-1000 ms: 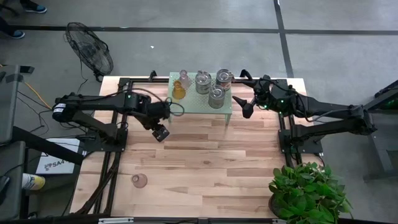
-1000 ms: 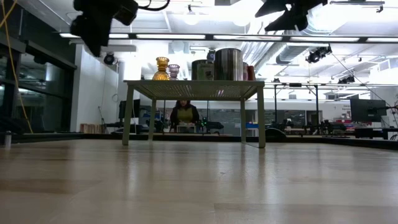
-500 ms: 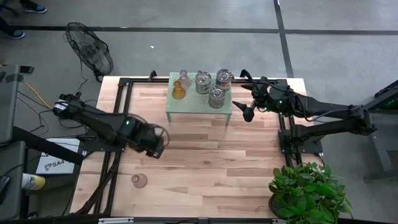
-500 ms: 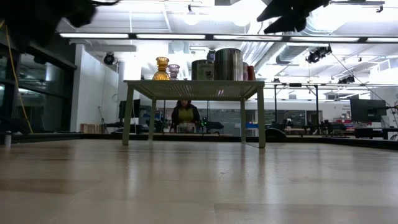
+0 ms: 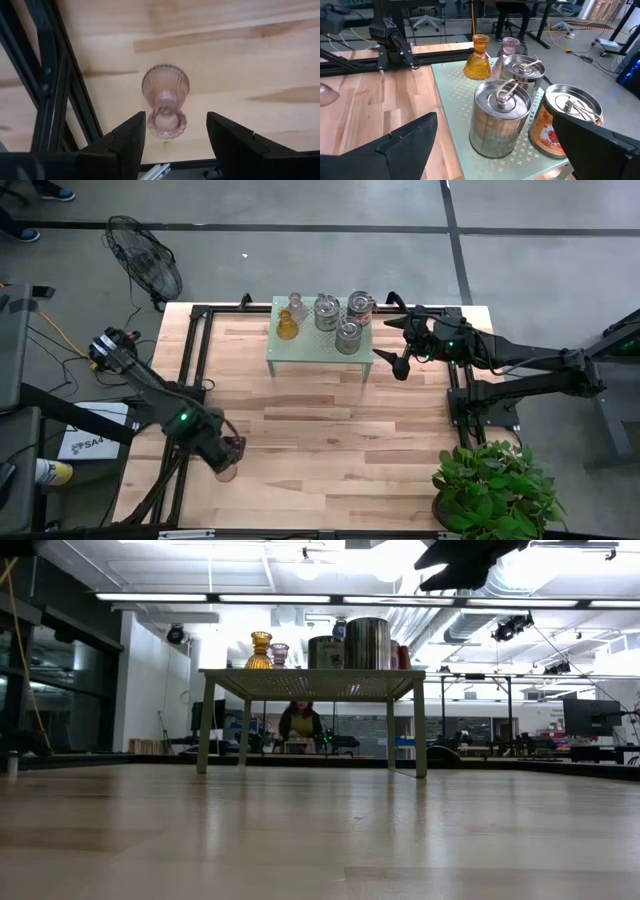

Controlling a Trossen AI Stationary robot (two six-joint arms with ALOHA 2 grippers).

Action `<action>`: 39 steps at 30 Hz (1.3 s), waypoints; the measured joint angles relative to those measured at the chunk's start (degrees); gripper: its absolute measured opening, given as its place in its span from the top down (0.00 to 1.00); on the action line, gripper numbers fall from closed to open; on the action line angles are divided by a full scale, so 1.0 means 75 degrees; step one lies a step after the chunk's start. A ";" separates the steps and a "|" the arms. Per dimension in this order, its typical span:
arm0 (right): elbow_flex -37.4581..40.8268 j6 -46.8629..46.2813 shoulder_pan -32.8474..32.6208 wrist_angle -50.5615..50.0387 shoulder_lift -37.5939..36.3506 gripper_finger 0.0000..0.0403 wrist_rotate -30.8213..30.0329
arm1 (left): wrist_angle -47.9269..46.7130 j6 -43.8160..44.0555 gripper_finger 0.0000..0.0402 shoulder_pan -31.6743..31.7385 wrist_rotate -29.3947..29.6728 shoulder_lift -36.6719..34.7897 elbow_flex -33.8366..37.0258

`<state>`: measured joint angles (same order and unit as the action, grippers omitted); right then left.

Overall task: Pick & Place candle stick holders
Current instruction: Put the pink glass candle holder on the shelf

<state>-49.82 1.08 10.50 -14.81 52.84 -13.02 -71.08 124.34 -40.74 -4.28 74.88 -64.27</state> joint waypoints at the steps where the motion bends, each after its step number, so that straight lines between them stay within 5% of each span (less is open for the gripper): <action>1: -0.0001 0.0018 0.0000 -0.0003 0.0000 0.03 0.0000 | 0.0026 0.0219 0.49 -0.0156 0.0013 0.0011 0.0000; 8: 0.0000 0.0090 0.0000 -0.0054 0.0000 0.03 -0.0002 | 0.0238 0.1253 0.49 -0.0843 -0.0129 0.0384 0.0000; 39: 0.0000 0.0064 0.0003 -0.0291 0.0003 0.03 0.0219 | 0.0404 0.1252 0.49 -0.1290 -0.0421 0.1290 0.0096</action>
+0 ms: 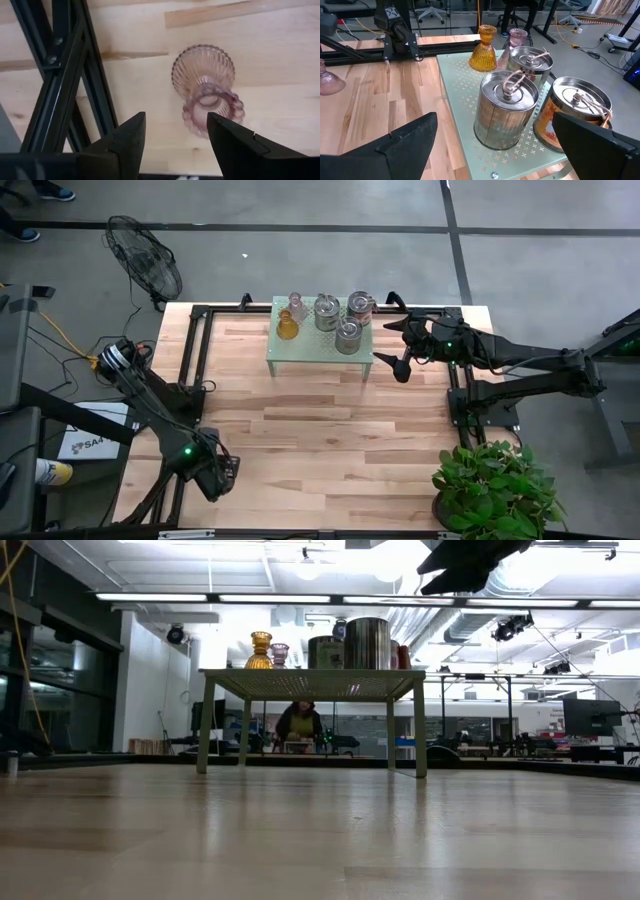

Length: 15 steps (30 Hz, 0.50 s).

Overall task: Pick & Place candle stick holders
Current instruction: Put the pink glass candle holder on the shelf

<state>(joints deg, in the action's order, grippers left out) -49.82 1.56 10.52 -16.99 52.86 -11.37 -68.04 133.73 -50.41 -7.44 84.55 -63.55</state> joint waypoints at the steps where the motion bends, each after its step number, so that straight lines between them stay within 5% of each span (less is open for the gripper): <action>1: 0.0000 0.0000 0.0000 0.0000 0.0000 0.03 0.0001 | 0.0064 0.0003 0.49 -0.0003 0.0003 0.0000 0.0069; 15: 0.0000 -0.0029 0.0000 0.0002 0.0000 0.03 -0.0001 | 0.0711 -0.0050 0.50 0.0015 0.0243 -0.0006 0.0577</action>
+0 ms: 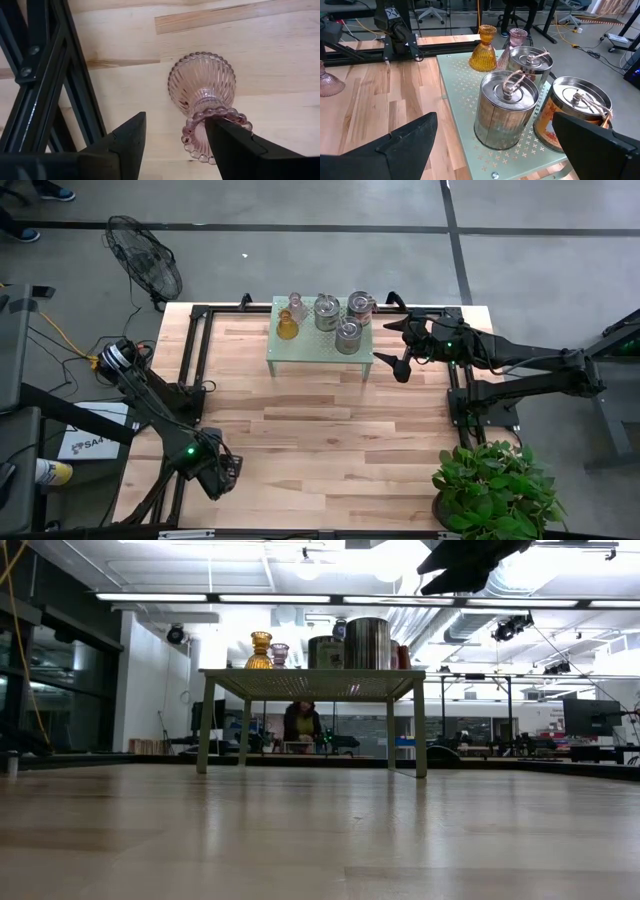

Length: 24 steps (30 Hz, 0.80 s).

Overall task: Pick & Place candle stick holders
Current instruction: Put the pink glass candle holder on the shelf

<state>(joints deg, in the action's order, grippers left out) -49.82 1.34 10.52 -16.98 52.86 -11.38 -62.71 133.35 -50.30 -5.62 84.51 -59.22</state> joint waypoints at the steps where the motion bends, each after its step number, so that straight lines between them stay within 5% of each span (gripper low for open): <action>1: 0.0000 0.0000 0.0000 0.0001 0.0000 0.03 0.0000 | 0.0016 -0.0002 0.52 0.0000 0.0011 0.0000 0.0000; 15: 0.0000 0.0003 0.0000 0.0001 0.0000 0.03 -0.0061 | 0.0228 -0.0146 0.85 0.0000 0.0082 0.0000 0.0015; 24: 0.0000 0.0005 0.0000 0.0001 0.0000 0.03 -0.0061 | 0.0584 -0.0362 0.92 0.0003 0.0573 -0.0015 0.0000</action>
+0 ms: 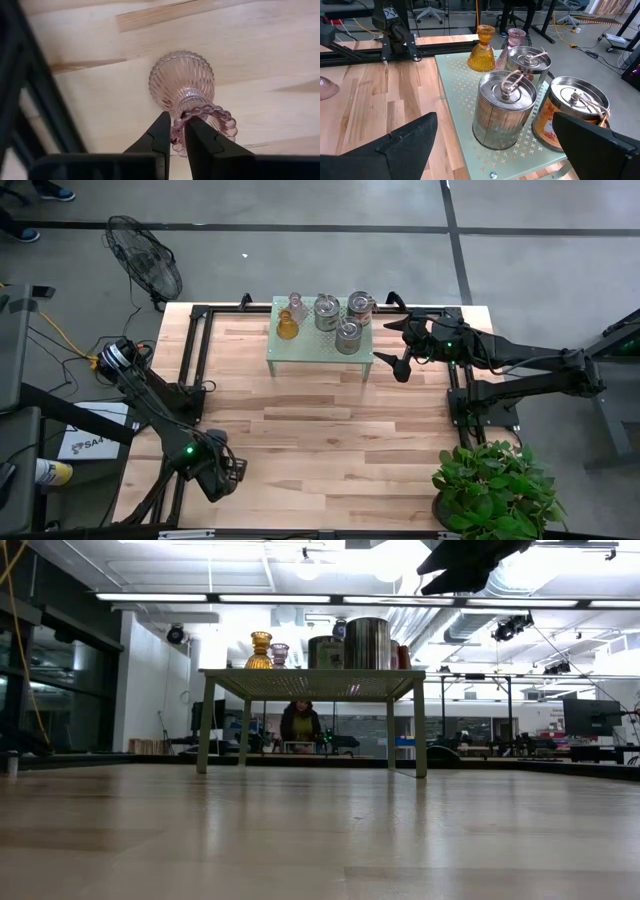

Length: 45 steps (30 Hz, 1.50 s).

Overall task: Pick & Place candle stick holders
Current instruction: Put the pink glass candle holder on the shelf

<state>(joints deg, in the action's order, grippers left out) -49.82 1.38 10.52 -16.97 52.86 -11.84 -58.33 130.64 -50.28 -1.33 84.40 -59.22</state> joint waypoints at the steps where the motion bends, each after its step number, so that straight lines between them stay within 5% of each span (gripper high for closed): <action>1: 0.0000 -0.0001 0.0000 -0.0002 0.0000 0.03 0.0003 | 0.0036 0.0001 0.92 0.0001 0.0079 0.0000 -0.0007; 17: 0.0000 0.0019 0.0000 -0.0116 0.0000 0.03 0.0043 | 0.0029 -0.0830 0.94 0.0903 0.0914 -0.0187 -0.0356; 45: 0.0001 -0.0003 -0.0003 -0.0117 0.0000 0.03 0.0061 | 0.2369 -0.5638 0.94 0.5191 0.1206 -0.1381 -0.0361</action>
<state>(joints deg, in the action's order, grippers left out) -49.81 1.36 10.50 -17.85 52.86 -11.38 -40.56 88.36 -11.35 7.72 74.04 -61.93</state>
